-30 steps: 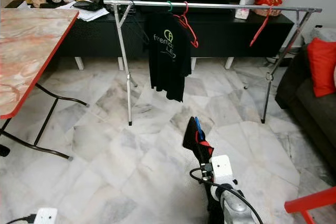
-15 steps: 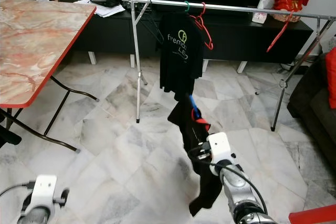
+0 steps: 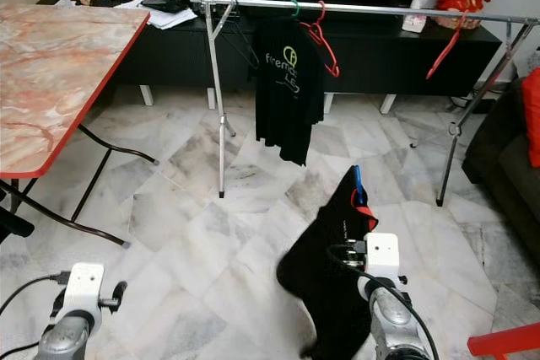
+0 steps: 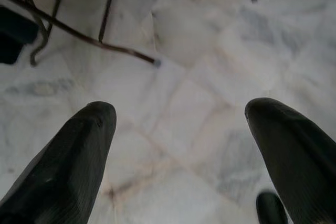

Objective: Hang hanger

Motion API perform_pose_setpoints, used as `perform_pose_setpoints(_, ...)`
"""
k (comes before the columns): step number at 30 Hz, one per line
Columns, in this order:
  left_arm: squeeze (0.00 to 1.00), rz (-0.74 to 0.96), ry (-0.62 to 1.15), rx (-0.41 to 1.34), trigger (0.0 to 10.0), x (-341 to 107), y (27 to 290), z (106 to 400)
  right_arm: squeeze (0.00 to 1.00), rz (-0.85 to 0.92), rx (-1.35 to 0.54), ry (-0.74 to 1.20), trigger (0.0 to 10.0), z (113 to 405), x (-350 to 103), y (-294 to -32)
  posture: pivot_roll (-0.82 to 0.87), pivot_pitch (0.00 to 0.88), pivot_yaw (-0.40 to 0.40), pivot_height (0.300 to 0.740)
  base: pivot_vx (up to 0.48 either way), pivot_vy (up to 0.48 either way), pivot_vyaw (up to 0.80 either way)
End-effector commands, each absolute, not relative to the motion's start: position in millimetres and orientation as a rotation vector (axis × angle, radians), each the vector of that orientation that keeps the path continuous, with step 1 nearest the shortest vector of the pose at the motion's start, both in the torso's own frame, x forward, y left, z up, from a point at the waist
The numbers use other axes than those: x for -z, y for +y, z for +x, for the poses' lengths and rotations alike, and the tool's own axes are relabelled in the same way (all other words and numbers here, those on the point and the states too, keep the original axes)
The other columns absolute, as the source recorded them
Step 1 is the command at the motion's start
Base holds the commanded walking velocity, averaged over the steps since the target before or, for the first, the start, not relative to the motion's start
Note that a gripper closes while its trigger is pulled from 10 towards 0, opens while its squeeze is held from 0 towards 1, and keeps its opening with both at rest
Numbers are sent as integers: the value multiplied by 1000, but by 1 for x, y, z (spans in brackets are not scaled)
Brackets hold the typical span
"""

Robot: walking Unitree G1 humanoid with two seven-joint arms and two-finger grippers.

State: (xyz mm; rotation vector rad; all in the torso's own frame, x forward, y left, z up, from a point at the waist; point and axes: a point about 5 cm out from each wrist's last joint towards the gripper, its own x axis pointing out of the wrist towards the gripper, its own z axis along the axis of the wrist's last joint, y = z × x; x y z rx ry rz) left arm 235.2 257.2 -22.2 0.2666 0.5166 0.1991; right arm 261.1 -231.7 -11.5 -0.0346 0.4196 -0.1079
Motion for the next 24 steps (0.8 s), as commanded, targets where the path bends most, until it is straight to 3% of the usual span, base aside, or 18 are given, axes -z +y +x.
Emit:
perform_pose_setpoints(1, 0, 275, 464, -194, 10000, 13, 259, 242, 0, -34, 180, 363, 10000, 270, -2, -246, 2, 0, -41, 740, 0, 0, 0)
perform_pose_setpoints(11, 0, 256, 349, -121, 10000, 6, 245, 245, 0, 45, 252, 296, 10000, 255, 8, -227, 4, 0, -29, 740, 0, 0, 0)
perform_pose_setpoints(18, 0, 196, 608, -249, 10000, 41, 260, 210, 0, 128, 318, 467, 10000, 225, 39, -226, -24, 0, -27, 740, 0, 0, 0)
perform_pose_setpoints(19, 0, 204, 712, -242, 10000, 54, 260, 194, 0, 126, 332, 561, 10000, 210, 51, -227, -25, 0, -27, 740, 0, 0, 0)
perform_pose_setpoints(24, 0, 215, 845, -199, 10000, 71, 257, 168, 0, 105, 306, 704, 10000, 185, 69, -224, -28, 0, -39, 740, 0, 0, 0)
